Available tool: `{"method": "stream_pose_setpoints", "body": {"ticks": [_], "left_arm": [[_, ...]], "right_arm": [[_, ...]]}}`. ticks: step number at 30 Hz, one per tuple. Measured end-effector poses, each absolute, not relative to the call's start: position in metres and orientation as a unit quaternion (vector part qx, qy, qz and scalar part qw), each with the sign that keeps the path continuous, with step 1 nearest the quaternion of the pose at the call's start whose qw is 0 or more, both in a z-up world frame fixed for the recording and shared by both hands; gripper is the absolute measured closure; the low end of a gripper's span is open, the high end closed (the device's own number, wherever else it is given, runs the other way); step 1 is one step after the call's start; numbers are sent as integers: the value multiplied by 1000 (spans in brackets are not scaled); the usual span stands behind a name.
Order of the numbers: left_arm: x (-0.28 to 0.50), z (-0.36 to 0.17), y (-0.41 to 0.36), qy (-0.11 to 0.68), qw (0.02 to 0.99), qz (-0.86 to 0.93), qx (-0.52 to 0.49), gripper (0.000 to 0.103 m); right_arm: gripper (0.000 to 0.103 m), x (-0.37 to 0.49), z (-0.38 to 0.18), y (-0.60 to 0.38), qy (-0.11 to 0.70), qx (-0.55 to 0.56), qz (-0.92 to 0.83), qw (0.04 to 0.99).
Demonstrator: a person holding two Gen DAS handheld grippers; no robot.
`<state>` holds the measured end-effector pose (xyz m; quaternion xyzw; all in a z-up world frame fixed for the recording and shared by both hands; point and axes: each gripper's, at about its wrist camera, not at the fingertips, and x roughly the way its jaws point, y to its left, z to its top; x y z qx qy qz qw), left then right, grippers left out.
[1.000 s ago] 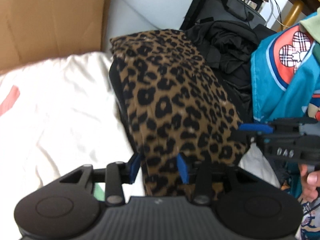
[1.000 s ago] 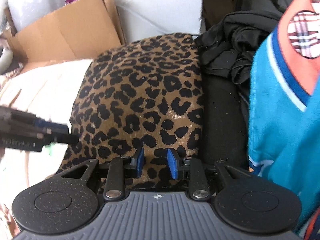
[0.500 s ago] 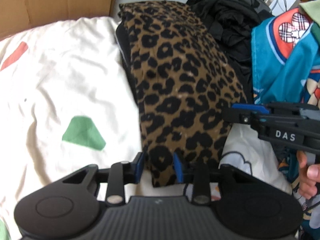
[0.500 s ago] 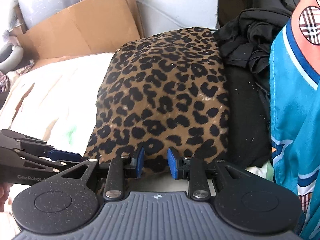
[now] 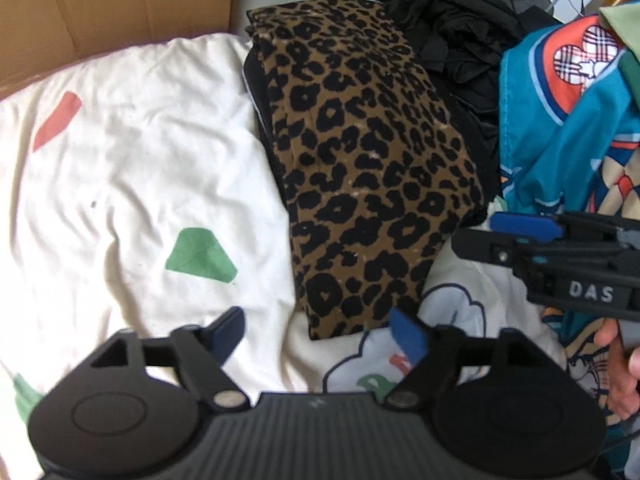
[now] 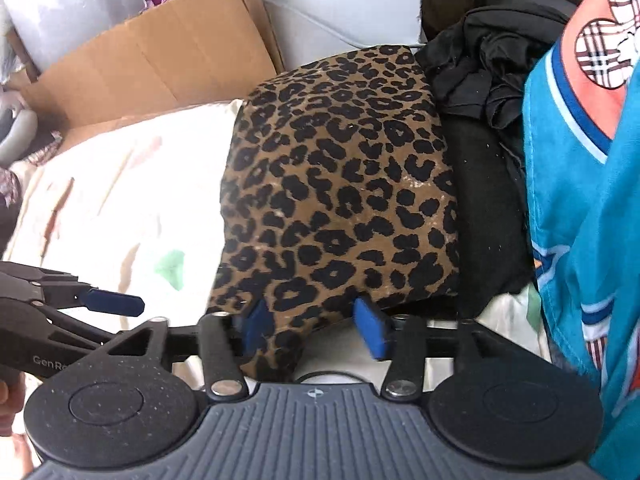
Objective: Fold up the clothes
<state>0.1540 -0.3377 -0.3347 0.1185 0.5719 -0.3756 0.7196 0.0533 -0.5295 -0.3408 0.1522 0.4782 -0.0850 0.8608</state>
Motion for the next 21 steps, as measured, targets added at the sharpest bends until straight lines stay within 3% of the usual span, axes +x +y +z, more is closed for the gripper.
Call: {"method": "stream_pose_setpoints", "body": {"ticks": [3,12,21], "left_arm": [[154,-314,-337,573,720,-370,128,13],[153,-232,-318,565,738,-345,133,8],[146,-140,-288,536,765,-333,130,4]], "right_arm": [[18,49,-322,-527,480,157,-92,859],[0,36,-264,-531,475,197,-113,850],[1,25,-194,-519,473,214,-127,845]]}}
